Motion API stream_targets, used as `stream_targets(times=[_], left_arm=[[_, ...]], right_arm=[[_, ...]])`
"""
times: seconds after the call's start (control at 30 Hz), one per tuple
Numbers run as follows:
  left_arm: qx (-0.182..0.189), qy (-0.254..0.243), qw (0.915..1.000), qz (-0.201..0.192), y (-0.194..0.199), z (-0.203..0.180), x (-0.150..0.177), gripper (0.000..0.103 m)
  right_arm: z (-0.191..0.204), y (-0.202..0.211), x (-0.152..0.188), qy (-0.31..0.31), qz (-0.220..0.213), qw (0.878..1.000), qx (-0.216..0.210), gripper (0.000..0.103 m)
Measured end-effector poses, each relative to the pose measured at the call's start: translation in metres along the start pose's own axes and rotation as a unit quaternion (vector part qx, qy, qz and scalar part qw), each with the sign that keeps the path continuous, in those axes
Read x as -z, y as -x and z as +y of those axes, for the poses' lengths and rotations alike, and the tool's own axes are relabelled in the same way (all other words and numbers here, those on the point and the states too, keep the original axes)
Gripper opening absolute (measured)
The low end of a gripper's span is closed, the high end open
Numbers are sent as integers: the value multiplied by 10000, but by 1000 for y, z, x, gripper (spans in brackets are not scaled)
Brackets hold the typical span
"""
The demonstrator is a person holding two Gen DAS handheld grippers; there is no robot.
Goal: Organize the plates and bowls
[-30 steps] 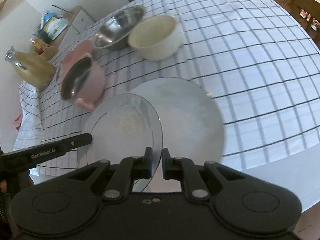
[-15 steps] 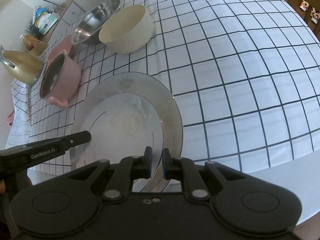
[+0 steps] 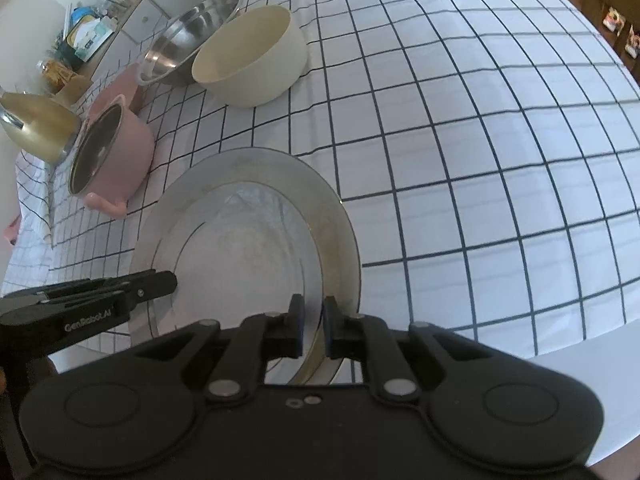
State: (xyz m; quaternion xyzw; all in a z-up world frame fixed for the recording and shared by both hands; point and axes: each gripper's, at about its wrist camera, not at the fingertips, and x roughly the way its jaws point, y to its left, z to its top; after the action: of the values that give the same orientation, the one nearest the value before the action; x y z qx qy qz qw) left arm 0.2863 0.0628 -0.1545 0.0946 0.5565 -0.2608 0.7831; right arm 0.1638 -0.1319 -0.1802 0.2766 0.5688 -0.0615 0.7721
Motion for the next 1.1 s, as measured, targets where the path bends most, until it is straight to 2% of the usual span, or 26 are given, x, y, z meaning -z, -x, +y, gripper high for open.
stream_targets(times=[0.37,0.53,0.63,0.73,0.8,0.97,1.03,1.1], left_arm=[[219,-138,9997,54,4,7,3,15],[319,-192,9993,29,12,13,8,17],[425,-247,9988,-55,22,16,11,23],[509,-298,9981,-198,35,20,14,36],[522,-302,9977,-324,45,25,15,54],[578,-225,9960,-643,69,42,16,57],[565,-213,9951,-783,78,49,16,57],[563,-213,9940,-913,88,56,16,57]], right_arm=[[15,5,4,300,-32,9991,310,24],[22,14,7,364,-150,9983,423,35],[27,19,9,371,-244,9980,455,39],[35,25,11,418,-355,9974,476,42],[42,29,12,466,-451,9967,494,43],[66,40,15,676,-743,9940,441,52],[79,45,16,813,-907,9916,440,65],[91,52,18,951,-1117,9881,452,70]])
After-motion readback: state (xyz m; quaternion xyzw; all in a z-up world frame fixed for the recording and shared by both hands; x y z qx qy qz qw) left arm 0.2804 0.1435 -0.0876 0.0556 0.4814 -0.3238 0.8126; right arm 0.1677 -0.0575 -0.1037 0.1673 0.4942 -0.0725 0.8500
